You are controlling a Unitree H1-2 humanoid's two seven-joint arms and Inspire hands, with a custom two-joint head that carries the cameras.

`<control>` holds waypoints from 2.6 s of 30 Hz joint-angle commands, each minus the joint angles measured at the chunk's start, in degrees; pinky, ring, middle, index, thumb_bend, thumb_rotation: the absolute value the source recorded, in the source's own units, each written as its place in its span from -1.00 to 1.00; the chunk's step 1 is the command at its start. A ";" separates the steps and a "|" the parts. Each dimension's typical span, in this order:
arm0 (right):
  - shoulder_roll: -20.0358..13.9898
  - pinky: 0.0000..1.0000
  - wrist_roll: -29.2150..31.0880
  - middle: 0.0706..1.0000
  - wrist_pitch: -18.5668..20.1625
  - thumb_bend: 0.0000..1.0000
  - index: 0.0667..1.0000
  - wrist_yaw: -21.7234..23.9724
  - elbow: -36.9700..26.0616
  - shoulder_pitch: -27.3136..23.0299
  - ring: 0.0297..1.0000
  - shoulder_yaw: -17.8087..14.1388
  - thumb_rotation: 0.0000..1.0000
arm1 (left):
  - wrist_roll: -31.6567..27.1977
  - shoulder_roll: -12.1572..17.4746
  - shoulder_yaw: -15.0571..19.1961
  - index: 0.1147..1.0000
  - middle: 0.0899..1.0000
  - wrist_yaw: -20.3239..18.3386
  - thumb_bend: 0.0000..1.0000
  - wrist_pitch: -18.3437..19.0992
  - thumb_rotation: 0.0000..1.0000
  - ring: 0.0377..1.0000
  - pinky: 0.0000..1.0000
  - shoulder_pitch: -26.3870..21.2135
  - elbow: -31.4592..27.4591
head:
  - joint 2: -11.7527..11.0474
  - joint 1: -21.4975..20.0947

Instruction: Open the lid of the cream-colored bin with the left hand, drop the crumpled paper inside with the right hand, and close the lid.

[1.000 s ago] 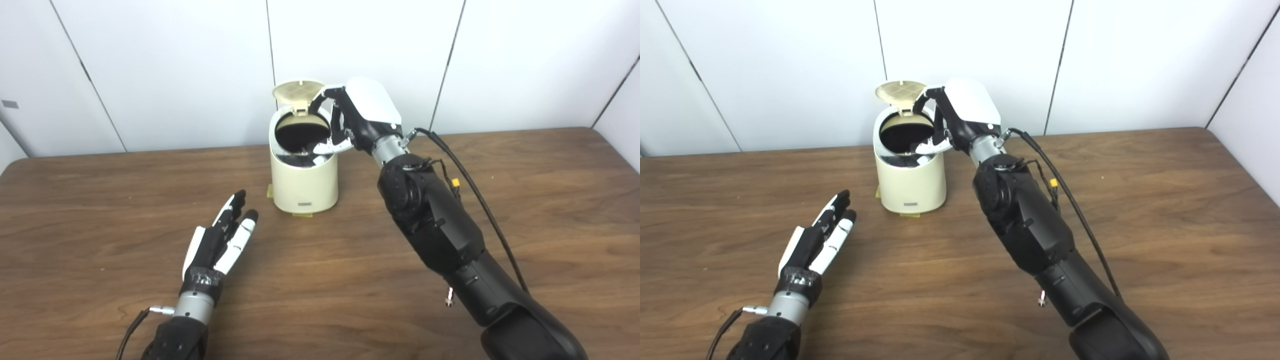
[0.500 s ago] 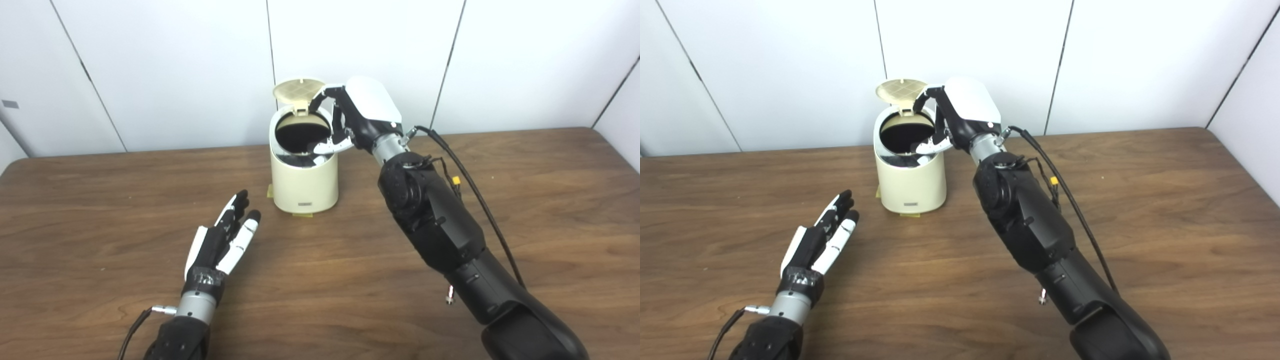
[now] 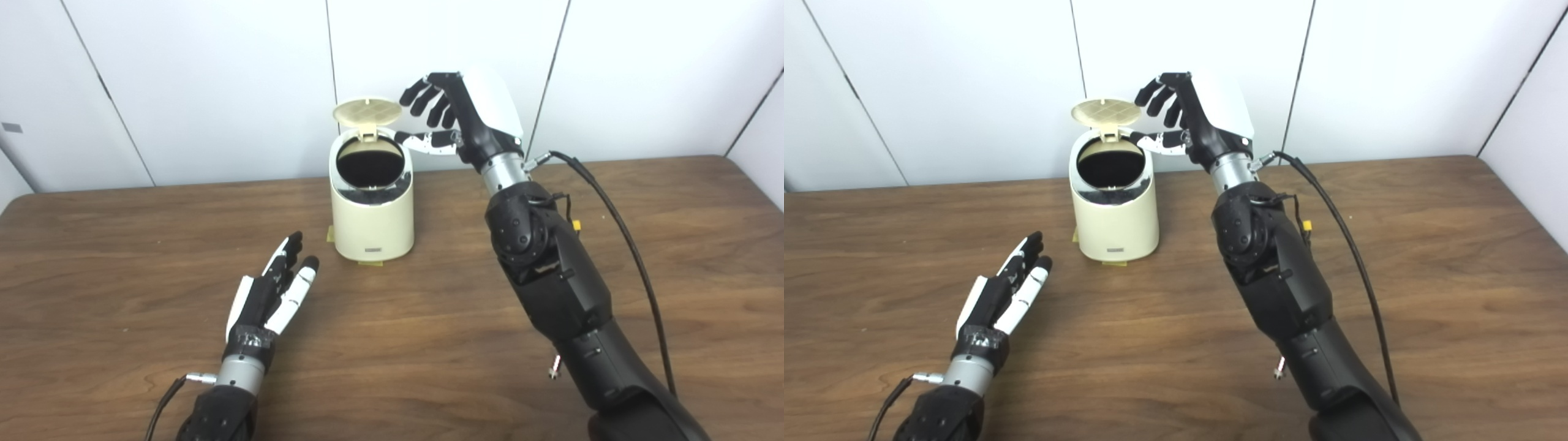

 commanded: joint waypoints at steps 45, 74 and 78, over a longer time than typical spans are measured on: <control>6.98 1.00 59.77 1.00 7.81 0.20 1.00 11.31 -13.04 31.57 1.00 -21.59 1.00 | -9.49 6.04 6.52 0.97 0.98 1.54 -0.10 5.40 0.80 1.00 1.00 -34.81 19.45 | -1.33 4.44; 9.45 1.00 59.42 1.00 5.13 0.18 1.00 6.63 -9.55 31.06 1.00 -20.71 1.00 | 9.41 11.81 -9.00 0.45 0.76 -3.10 -0.16 -0.26 1.00 0.95 1.00 -43.43 20.06 | -2.39 3.97; 9.31 1.00 57.67 1.00 4.33 0.16 1.00 5.67 -9.56 31.18 1.00 -20.10 1.00 | 12.34 12.23 -10.48 0.39 0.81 -3.67 -0.08 -0.26 1.00 0.92 0.92 -43.09 19.64 | -2.34 3.17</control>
